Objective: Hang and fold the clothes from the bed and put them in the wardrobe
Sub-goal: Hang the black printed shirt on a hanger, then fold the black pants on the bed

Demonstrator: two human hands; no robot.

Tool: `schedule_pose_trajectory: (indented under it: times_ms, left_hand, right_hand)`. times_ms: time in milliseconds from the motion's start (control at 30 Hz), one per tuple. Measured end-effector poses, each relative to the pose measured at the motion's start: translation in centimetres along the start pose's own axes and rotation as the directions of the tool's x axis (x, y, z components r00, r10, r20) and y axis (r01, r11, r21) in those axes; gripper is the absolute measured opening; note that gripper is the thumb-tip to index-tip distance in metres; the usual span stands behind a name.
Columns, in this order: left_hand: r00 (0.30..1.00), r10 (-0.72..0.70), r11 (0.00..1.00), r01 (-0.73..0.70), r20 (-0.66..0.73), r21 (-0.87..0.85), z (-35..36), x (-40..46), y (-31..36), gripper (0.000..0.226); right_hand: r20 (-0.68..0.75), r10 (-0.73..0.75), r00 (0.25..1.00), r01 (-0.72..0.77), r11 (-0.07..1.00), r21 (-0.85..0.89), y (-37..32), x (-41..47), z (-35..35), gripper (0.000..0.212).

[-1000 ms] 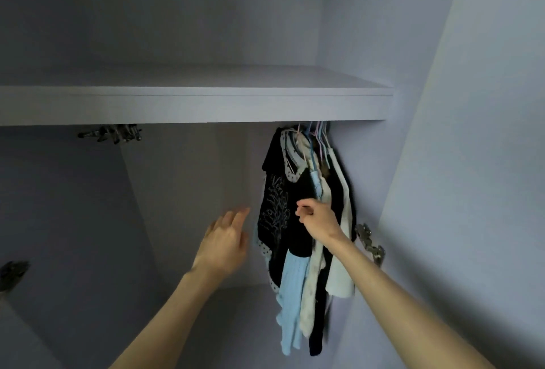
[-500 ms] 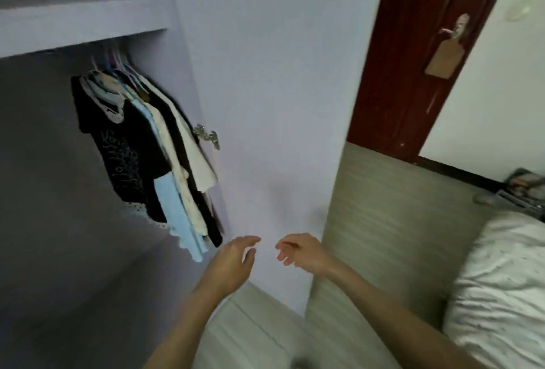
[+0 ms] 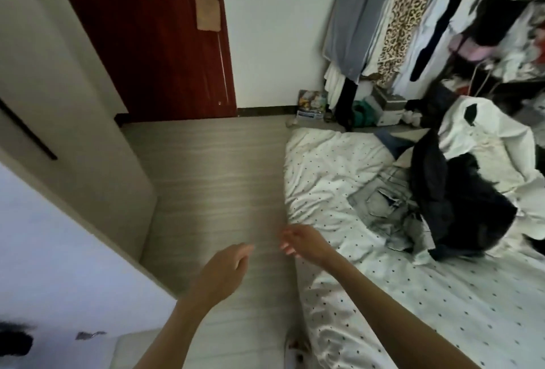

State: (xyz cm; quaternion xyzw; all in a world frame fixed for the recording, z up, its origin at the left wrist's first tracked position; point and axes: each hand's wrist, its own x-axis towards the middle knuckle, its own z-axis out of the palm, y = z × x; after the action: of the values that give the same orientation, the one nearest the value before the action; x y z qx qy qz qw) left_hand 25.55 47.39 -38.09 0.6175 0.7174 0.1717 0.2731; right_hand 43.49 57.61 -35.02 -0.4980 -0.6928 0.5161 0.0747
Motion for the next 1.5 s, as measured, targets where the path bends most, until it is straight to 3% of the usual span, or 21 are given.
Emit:
schedule_pose_trajectory:
  times_ms: [267, 500, 667, 767, 867, 967, 1067, 1200, 1267, 1367, 1500]
  left_hand:
    - [0.986, 0.128, 0.990, -0.134, 0.104, 0.047, 2.2, 16.6, 6.7, 0.032]
    - [0.929, 0.249, 0.961, -0.271, 0.272, 0.046, 4.4, 30.2, 14.2, 0.033]
    - [0.827, 0.402, 0.904, -0.427, 0.392, -0.025, 6.0, 40.1, 20.2, 0.035]
    - [0.744, 0.502, 0.847, -0.527, 0.442, -0.073, 7.7, 47.2, 23.9, 0.034]
    - [0.639, 0.587, 0.773, -0.625, 0.497, -0.110, 9.4, 53.9, 27.4, 0.035]
    - [0.554, 0.619, 0.732, -0.664, 0.556, -0.154, 10.1, 58.8, 30.0, 0.036]
    - [0.465, 0.660, 0.674, -0.713, 0.590, -0.193, 11.1, 62.6, 32.2, 0.036]
    - [0.380, 0.671, 0.651, -0.713, 0.636, -0.260, 12.9, 66.1, 34.1, 0.035]
    - [0.343, 0.680, 0.638, -0.712, 0.648, -0.294, 14.1, 67.2, 35.1, 0.036]
    - [0.319, 0.695, 0.627, -0.708, 0.645, -0.325, 15.2, 68.0, 36.5, 0.037]
    - [0.308, 0.760, 0.577, -0.725, 0.572, -0.376, 15.8, 67.5, 38.8, 0.037]
  right_hand:
    - [-0.182, 0.083, 0.980, -0.064, 0.992, 0.106, 5.7, 7.7, -13.0, 0.029]
    - [-0.390, 0.208, 0.897, -0.132, 0.968, 0.212, 9.8, 11.5, -24.9, 0.027]
    - [-0.566, 0.334, 0.754, -0.211, 0.939, 0.272, 12.7, 12.9, -32.2, 0.028]
    - [-0.687, 0.418, 0.594, -0.268, 0.908, 0.321, 13.9, 14.8, -37.1, 0.027]
    - [-0.799, 0.467, 0.379, -0.323, 0.876, 0.358, 14.5, 16.9, -41.4, 0.025]
    - [-0.813, 0.535, 0.230, -0.429, 0.806, 0.409, 14.5, 19.0, -43.6, 0.023]
    - [-0.790, 0.589, 0.172, -0.561, 0.718, 0.412, 15.0, 20.7, -44.6, 0.025]
    - [-0.818, 0.576, -0.014, -0.661, 0.608, 0.440, 16.3, 22.9, -46.4, 0.046]
    - [-0.832, 0.552, -0.047, -0.708, 0.569, 0.418, 17.0, 23.9, -48.2, 0.053]
    - [-0.849, 0.527, -0.037, -0.717, 0.577, 0.390, 17.5, 25.1, -50.2, 0.030]
    - [-0.811, 0.577, -0.096, -0.520, 0.666, 0.535, 17.7, 23.9, -50.8, 0.021]
